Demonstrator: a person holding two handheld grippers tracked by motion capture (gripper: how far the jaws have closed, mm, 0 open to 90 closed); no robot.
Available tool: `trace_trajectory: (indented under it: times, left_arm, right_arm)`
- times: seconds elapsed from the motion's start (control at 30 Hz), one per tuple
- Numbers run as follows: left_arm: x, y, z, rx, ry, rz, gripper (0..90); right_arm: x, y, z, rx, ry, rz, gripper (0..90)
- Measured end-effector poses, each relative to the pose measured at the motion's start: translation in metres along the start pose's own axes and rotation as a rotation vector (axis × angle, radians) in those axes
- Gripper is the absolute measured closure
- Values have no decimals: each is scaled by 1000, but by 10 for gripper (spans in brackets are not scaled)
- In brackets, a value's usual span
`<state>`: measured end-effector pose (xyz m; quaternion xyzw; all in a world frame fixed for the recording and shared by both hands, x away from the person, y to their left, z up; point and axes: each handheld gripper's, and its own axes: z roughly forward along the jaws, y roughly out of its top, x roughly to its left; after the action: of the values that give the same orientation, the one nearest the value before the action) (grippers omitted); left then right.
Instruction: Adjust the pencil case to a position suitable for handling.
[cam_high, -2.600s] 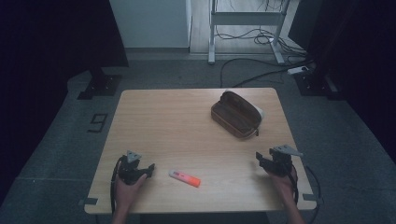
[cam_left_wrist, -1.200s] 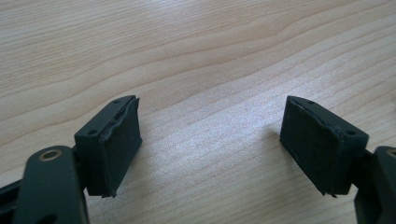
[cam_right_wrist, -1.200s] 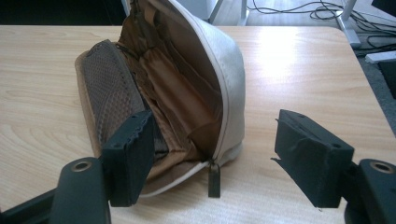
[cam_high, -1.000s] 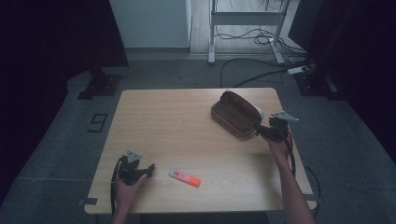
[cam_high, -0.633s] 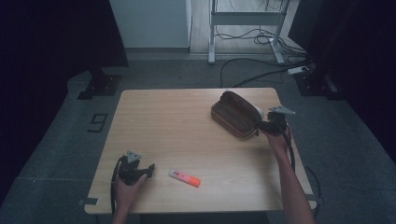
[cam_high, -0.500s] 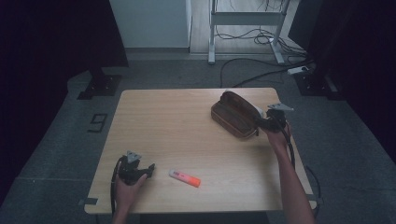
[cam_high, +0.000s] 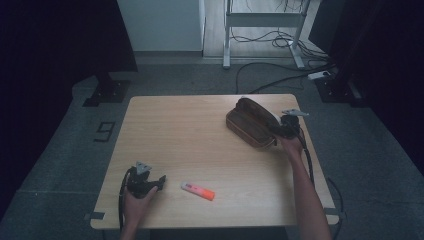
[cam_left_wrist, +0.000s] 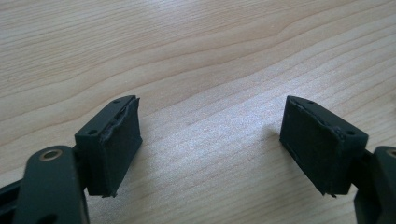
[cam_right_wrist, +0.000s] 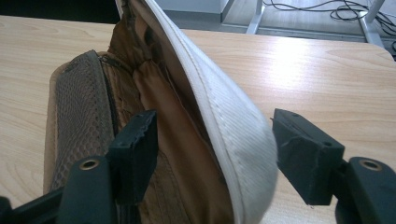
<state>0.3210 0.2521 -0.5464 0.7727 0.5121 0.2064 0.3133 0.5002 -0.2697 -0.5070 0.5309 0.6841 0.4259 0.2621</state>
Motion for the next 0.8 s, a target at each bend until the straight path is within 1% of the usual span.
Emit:
trace_trajectory:
  times: [0.1,0.33,0.37,0.43,0.47,0.53,0.57,0.7,0.8]
  left_arm:
    - [0,0,0,0,0,0,201]
    - [0,0,0,0,0,0,201]
    - [0,0,0,0,0,0,201]
    - [0,0,0,0,0,0,201]
    - [0,0,0,0,0,0,201]
    - [0,0,0,0,0,0,201]
    - [0,0,0,0,0,0,201]
    - [0,0,0,0,0,0,201]
    - [0,0,0,0,0,0,201]
  right_arm:
    - [1,0,1,-11,-6,-11,348]
    - [0,-2,5,-4,-1,-7,403]
    - [0,-3,6,1,-2,-18,457]
    - [1,-3,6,3,-1,-22,475]
    - [1,-4,7,7,0,-36,516]
    - [1,-4,6,6,-1,-38,533]
    - [1,-4,6,4,3,-36,573]
    - [0,-4,6,15,-7,-61,589]
    - [0,-4,6,13,0,-66,628]
